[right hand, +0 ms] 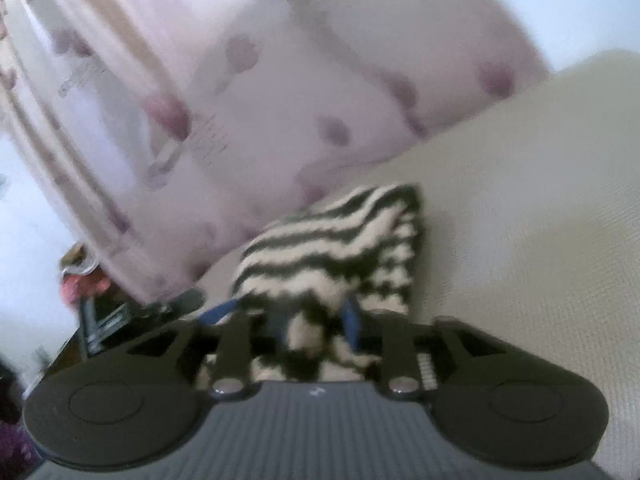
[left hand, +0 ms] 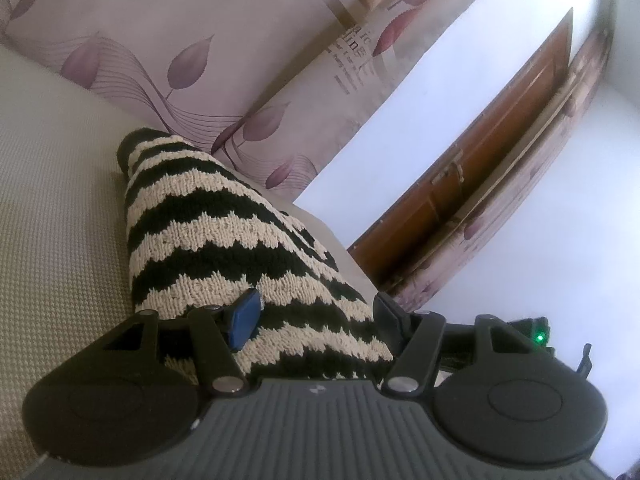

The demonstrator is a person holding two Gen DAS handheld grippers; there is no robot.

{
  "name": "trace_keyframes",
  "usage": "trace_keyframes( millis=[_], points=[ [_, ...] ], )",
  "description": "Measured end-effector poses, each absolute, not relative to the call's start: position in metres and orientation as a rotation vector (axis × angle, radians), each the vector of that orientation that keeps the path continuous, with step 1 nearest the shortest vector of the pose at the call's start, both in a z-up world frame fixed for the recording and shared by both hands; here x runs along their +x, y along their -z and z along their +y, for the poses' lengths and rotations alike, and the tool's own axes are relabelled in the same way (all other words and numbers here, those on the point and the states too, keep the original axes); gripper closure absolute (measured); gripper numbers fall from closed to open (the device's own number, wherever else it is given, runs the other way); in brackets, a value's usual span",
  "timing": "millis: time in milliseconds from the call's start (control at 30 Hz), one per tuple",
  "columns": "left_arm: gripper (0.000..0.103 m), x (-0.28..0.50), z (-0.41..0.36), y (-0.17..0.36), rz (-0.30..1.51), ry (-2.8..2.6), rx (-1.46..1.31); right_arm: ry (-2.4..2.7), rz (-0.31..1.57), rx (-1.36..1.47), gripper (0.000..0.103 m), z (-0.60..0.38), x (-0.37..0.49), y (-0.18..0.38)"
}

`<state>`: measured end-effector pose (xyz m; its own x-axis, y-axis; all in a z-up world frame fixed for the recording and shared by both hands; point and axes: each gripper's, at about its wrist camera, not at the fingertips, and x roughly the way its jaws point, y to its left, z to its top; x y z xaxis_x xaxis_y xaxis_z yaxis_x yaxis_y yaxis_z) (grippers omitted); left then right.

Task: Fold small clothes
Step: 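Press the folded bundle flat with the right gripper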

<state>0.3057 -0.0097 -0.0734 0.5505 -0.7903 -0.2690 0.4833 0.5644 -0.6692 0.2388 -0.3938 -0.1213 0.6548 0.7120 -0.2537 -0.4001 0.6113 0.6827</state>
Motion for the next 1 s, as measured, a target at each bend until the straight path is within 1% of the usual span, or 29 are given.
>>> trace_keyframes(
  millis=[33,133,200,233,267,400,433,500,533,600,667,700,733,767,800,833,867,1000],
  points=[
    [0.039,0.306,-0.010,0.073,0.601,0.805,-0.572,-0.669,0.564,0.593,0.064,-0.389,0.242,0.121],
    [0.039,0.307,-0.010,0.073,0.601,0.804,-0.572,-0.753,0.662,0.580,0.065,-0.373,0.252,0.133],
    [0.038,0.307,-0.010,0.074,0.598,0.807,-0.574,-0.744,0.640,0.491,0.065,-0.360,0.244,0.131],
    [0.038,0.307,-0.010,0.074,0.596,0.808,-0.574,-0.731,0.626,0.458,0.072,-0.357,0.239,0.128],
    [0.039,0.307,-0.009,0.075,0.594,0.808,-0.573,-0.736,0.615,0.477,0.086,-0.358,0.235,0.126],
    [0.039,0.306,-0.008,0.076,0.593,0.811,-0.581,-0.750,0.555,0.659,0.086,-0.376,0.217,0.124],
    [0.039,0.306,-0.008,0.076,0.593,0.815,-0.583,-0.734,0.573,0.681,0.086,-0.378,0.215,0.131],
    [0.038,0.306,-0.009,0.076,0.595,0.818,-0.577,-0.675,0.675,0.647,0.086,-0.373,0.216,0.146],
    [0.038,0.306,-0.010,0.076,0.595,0.820,-0.567,-0.694,0.706,0.680,0.086,-0.373,0.215,0.150],
    [0.038,0.304,-0.012,0.075,0.592,0.819,-0.551,-0.687,0.715,0.729,0.086,-0.379,0.212,0.149],
    [0.036,0.305,-0.012,0.075,0.591,0.816,-0.558,-0.661,0.679,0.755,0.080,-0.388,0.211,0.141],
    [0.035,0.305,-0.011,0.075,0.590,0.818,-0.569,-0.645,0.650,0.742,0.079,-0.391,0.211,0.135],
    [0.035,0.305,-0.012,0.076,0.591,0.817,-0.575,-0.630,0.622,0.729,0.073,-0.393,0.211,0.127],
    [0.035,0.305,-0.012,0.076,0.590,0.815,-0.574,-0.622,0.608,0.732,0.057,-0.394,0.214,0.121],
    [0.035,0.304,-0.012,0.075,0.588,0.813,-0.570,-0.613,0.601,0.745,0.045,-0.396,0.221,0.119],
    [0.035,0.303,-0.013,0.075,0.586,0.811,-0.566,-0.601,0.590,0.751,0.021,-0.396,0.227,0.117],
    [0.035,0.302,-0.013,0.075,0.584,0.808,-0.565,-0.594,0.588,0.750,0.014,-0.395,0.234,0.116],
    [0.035,0.298,-0.014,0.075,0.572,0.797,-0.563,-0.569,0.621,0.751,0.015,-0.385,0.268,0.127]
  ],
)
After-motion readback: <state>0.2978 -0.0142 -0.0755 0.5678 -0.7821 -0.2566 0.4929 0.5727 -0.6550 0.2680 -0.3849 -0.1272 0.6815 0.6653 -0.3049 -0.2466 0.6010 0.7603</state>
